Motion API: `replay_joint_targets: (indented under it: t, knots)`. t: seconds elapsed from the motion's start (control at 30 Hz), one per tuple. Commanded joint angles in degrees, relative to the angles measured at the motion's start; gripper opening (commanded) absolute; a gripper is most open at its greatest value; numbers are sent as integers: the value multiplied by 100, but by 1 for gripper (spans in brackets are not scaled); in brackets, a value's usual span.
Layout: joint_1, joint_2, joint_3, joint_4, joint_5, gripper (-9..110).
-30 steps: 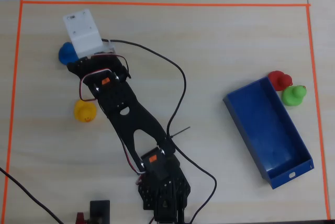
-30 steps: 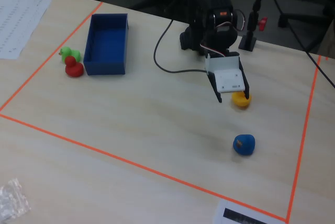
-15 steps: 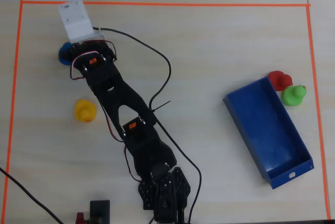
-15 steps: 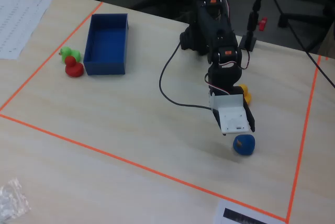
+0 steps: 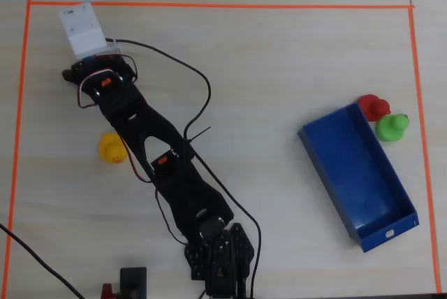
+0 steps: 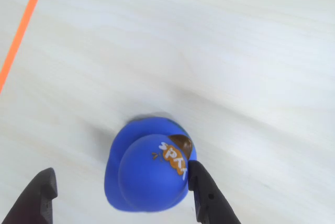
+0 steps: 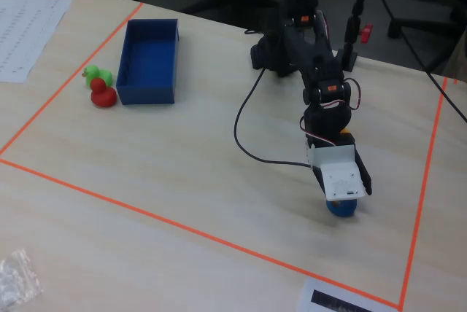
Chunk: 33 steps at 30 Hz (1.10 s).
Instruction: Grasp blue duck and put it into box.
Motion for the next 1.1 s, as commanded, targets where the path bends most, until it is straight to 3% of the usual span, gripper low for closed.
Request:
replay_joint_targets:
  t: [0.0,0.43,0.5,0.57,0.7,0.9,1.07]
  knots:
    - [-53,-53,-387,-88,35,33]
    - [167,-466,-475,-53,-70,26]
    - [220,-457,-475,44,-308,18]
    - [290,-422,-475,62,-325,2]
    - [466,-281,-439,18,-272,0]
    - [1081,1354,413,79,-202,0]
    - [2487,3032,167,1723,-141,0]
